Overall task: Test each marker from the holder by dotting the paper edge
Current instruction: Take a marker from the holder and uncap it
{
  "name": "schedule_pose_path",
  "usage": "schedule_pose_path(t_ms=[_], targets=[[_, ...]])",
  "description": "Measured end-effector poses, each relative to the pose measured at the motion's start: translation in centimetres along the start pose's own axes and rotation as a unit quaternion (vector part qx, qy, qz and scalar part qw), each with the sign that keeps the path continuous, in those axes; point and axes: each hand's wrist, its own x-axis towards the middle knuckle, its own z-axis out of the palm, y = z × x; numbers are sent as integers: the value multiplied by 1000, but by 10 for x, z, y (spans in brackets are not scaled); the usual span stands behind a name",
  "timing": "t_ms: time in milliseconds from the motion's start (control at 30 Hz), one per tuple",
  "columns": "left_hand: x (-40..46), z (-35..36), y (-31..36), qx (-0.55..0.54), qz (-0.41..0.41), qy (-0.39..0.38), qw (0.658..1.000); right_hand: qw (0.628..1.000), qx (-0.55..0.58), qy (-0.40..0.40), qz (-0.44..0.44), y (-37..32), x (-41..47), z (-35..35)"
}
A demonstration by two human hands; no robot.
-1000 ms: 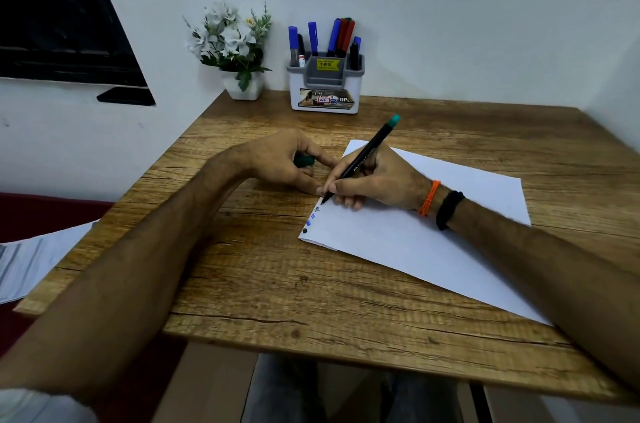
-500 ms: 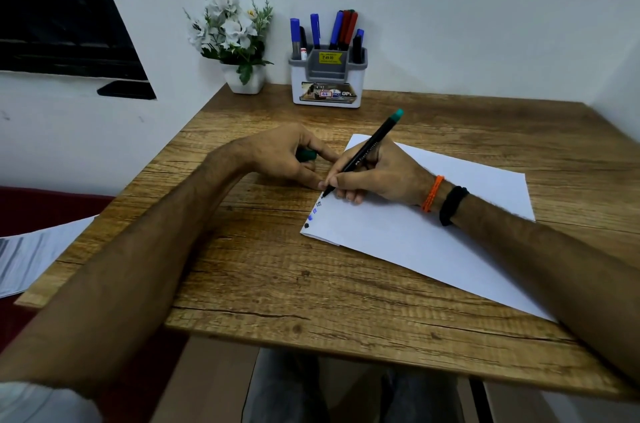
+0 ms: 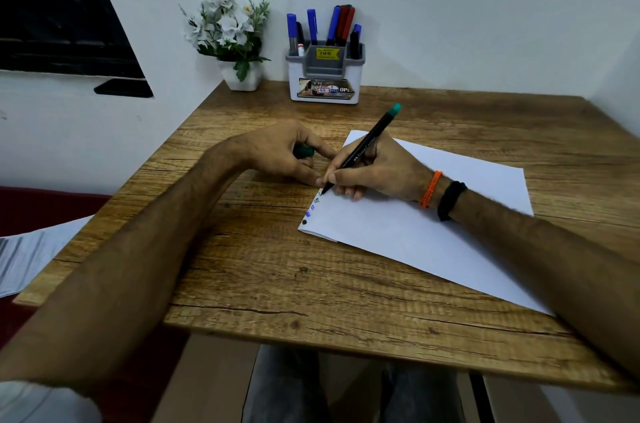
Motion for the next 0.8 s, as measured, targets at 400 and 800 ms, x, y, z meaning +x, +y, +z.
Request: schedule_pose_path(t_ms=[400, 800], targets=[[-2, 0, 5, 13, -1, 6, 1000, 1000, 10, 20, 6, -1, 0, 1], [0, 1, 0, 8, -2, 9, 1000, 1000, 8, 22, 10, -1, 0, 1]])
